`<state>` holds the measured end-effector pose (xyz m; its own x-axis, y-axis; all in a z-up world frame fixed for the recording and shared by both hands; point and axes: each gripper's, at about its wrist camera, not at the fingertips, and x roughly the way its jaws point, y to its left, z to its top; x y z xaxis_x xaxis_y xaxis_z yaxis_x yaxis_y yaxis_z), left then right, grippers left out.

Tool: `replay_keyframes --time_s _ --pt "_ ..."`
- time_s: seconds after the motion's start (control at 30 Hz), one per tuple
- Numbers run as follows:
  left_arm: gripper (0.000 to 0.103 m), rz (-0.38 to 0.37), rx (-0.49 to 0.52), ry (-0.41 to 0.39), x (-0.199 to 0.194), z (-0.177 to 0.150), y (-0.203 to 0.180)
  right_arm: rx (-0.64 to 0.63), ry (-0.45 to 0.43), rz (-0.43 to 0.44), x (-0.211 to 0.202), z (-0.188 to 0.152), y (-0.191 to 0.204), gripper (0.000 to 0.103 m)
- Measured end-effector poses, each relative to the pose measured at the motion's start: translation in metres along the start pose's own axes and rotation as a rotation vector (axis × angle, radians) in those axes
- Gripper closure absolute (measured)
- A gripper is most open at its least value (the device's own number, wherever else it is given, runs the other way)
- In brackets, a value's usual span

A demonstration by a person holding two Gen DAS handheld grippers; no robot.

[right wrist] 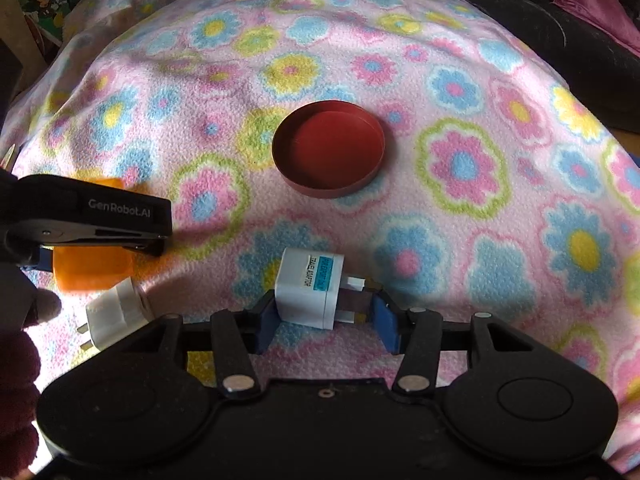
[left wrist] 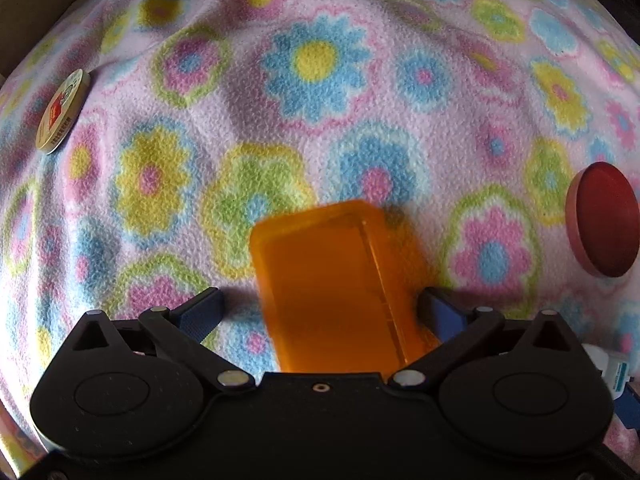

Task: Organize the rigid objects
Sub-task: 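Close the left tool on the orange case while the right tool grasps the blue-labelled white plug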

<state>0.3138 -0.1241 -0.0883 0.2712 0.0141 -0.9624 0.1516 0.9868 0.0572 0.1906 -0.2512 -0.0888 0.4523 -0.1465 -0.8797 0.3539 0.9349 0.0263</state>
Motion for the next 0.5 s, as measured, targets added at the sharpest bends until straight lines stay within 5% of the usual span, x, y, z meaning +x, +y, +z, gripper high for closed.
replay_keyframes --time_s 0.1,0.27,0.5 --pt "0.002 -0.006 -0.013 0.008 0.003 0.0045 -0.0009 0.014 -0.016 0.013 -0.0009 -0.0034 -0.0012 0.045" --pt "0.002 -0.009 -0.019 -0.005 0.0036 0.0044 0.002 0.069 -0.02 0.126 0.0039 -0.0037 -0.0078 0.008" --pt "0.002 -0.021 -0.013 0.018 0.0029 0.0022 -0.0001 0.048 -0.009 0.126 0.0063 -0.0025 -0.0004 0.001"
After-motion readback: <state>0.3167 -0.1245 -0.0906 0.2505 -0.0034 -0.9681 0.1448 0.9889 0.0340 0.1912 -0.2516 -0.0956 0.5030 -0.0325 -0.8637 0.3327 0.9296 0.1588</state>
